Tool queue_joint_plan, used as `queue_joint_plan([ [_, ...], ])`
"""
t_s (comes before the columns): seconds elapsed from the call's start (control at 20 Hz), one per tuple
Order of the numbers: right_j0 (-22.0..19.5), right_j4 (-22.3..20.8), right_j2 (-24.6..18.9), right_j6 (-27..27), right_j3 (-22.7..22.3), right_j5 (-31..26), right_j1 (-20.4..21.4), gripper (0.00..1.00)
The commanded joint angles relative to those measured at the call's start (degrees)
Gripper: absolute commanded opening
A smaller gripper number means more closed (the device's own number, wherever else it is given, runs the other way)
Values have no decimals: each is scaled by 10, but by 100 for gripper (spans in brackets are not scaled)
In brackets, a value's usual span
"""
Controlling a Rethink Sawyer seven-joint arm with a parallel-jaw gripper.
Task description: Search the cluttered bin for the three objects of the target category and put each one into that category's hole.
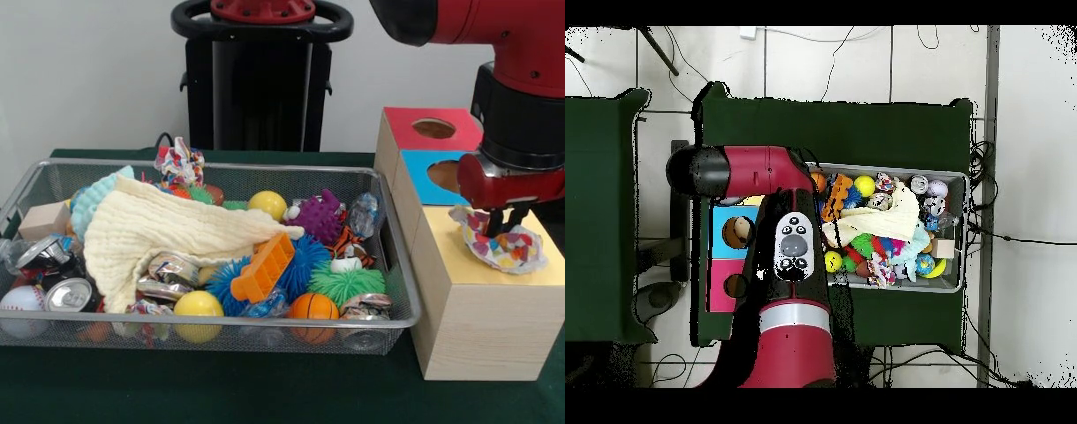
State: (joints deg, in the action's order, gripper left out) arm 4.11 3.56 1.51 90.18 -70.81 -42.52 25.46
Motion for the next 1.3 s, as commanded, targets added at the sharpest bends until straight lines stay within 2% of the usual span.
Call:
queue_joint_plan([
  [0.05, -11, 3, -8, 88, -54, -39, 24, 0],
  [0.8, -9, 3, -3, 88, -53, -68, 39, 0],
  [1.15, -12, 6, -7, 89, -49, -67, 38, 0],
  [1.3, -9, 6, -6, 89, -61, -59, 50, 0],
])
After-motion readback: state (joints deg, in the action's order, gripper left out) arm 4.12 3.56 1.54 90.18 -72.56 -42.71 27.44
